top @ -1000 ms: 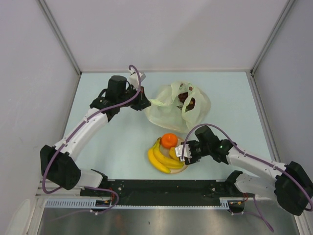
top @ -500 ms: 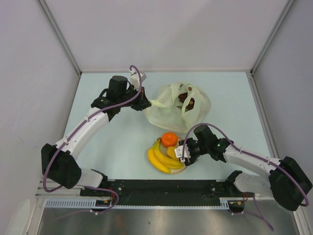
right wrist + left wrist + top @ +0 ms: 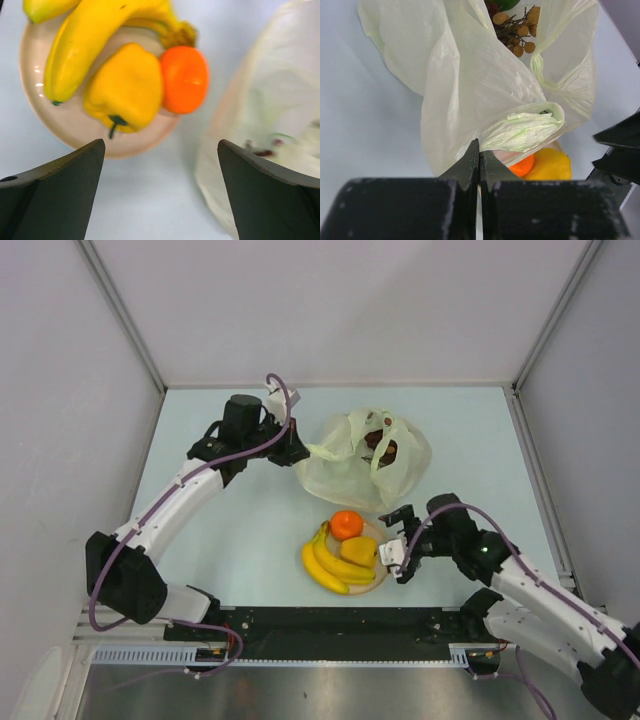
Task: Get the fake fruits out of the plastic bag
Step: Place the fake fruit on the plate.
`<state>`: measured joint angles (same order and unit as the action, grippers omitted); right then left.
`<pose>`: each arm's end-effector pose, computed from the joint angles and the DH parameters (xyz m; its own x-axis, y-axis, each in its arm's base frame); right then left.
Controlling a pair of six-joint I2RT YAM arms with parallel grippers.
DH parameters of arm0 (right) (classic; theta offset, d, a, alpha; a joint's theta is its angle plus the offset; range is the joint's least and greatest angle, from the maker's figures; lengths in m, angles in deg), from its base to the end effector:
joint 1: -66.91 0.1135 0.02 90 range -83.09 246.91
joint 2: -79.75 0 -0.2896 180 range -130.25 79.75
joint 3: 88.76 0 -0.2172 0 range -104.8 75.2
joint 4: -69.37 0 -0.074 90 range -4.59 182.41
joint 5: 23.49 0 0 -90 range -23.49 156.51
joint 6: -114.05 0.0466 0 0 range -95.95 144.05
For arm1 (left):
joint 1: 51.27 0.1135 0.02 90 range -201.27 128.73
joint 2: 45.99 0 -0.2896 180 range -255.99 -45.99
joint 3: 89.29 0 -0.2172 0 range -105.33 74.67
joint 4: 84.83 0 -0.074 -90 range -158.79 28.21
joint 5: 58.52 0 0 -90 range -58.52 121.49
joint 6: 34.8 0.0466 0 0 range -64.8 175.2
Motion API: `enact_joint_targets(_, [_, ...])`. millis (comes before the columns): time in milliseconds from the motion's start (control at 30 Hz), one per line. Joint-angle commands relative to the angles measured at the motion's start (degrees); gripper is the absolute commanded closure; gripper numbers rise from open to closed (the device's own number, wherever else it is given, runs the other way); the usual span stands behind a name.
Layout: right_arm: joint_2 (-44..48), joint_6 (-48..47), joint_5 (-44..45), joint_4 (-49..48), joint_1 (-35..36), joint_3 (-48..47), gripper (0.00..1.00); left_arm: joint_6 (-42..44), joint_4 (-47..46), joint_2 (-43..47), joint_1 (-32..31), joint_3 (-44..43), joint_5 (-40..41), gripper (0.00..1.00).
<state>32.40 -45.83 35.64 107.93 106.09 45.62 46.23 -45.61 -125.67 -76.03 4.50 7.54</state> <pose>0.0840 0.0993 0.2462 0.6216 -0.5331 -0.5739 -0.7616 -0.2398 -0.6021 0.2482 -0.1353 0.3601 -0.5925 0.1163 -0.7971 0.6080 0.7138 -0.3477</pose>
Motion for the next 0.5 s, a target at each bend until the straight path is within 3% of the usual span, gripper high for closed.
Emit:
enact_joint_targets(0, [7.96,6.98,0.81,5.79,-0.86,-5.66,0.00,0.45,-1.91,-0.74,-0.38,-2.43,-0.67,1.00])
enact_joint_targets(100, [9.21,17.88,4.41,-2.54,-0.95,-7.32,0.00,0.53,-2.00,-1.18,-0.38,-3.39,-0.67,1.00])
enact_joint_targets(300, [-7.90,37.51,15.03,-20.84,-0.42,-17.14,0.10,0.62,-1.73,-1.09,-0.38,-4.27,-0.75,1.00])
enact_joint_targets(400, [-18.28,38.69,13.75,-20.85,-0.24,-21.29,0.19,0.71,-1.56,-0.48,-0.38,-4.10,-0.67,1.00])
enact_joint_targets(467, [-24.85,38.68,15.30,-21.90,0.72,-23.15,0.42,0.89,-1.56,-0.04,-0.38,-3.83,-0.49,1.00])
